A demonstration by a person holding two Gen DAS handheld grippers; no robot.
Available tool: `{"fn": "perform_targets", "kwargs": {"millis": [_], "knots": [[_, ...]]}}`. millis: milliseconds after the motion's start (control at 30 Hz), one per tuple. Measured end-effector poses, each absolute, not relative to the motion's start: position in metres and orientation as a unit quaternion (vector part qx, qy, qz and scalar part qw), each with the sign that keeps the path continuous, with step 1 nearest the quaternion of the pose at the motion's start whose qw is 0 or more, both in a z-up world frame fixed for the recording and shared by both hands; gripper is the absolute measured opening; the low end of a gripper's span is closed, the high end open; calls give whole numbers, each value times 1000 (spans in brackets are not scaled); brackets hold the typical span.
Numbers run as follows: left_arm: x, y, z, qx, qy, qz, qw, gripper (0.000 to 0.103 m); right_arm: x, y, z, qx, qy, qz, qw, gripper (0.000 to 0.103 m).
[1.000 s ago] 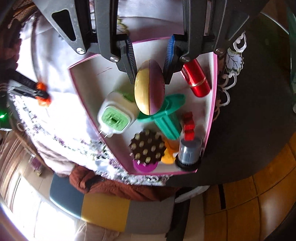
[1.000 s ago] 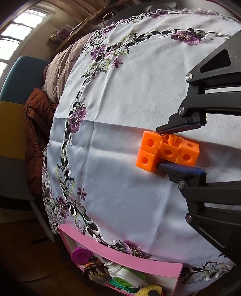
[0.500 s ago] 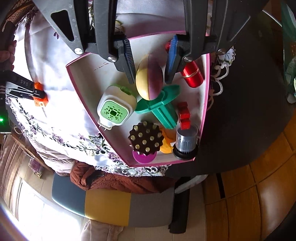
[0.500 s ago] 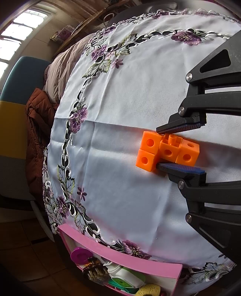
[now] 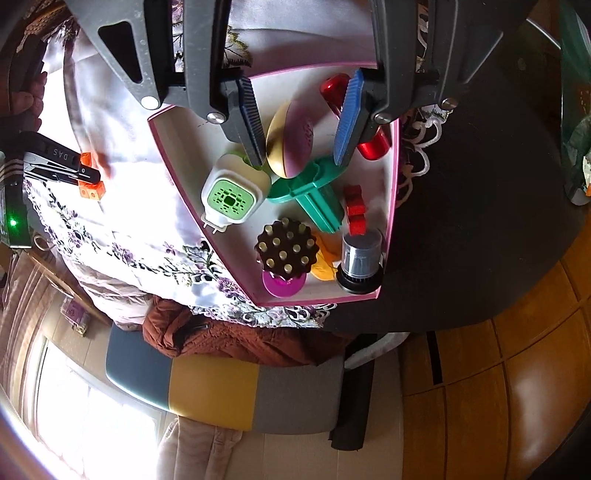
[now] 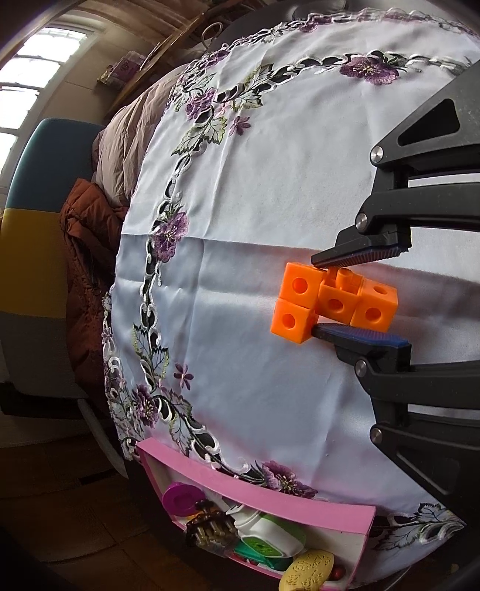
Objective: Organize rigid objects
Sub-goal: 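Carry the yellow oval into the pink box and open the left tool while the right tool holds the cubes, then carry the orange cube stack into the pink box and open the right tool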
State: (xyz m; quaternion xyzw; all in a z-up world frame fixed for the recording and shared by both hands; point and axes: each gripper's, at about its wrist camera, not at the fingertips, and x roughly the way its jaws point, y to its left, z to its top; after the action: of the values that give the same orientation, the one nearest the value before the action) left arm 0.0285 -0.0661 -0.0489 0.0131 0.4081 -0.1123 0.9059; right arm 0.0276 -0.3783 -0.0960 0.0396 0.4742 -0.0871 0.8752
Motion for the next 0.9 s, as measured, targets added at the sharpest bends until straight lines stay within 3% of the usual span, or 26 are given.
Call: {"fn": "perform_targets", "kwargs": {"millis": [433, 900], "knots": [[31, -33, -40, -40, 403, -100, 909, 46, 32, -342, -61, 60, 434, -34, 898, 31], [33, 18, -40, -66, 406, -28, 911, 47, 74, -198, -26, 24, 398, 138, 907, 31]]}}
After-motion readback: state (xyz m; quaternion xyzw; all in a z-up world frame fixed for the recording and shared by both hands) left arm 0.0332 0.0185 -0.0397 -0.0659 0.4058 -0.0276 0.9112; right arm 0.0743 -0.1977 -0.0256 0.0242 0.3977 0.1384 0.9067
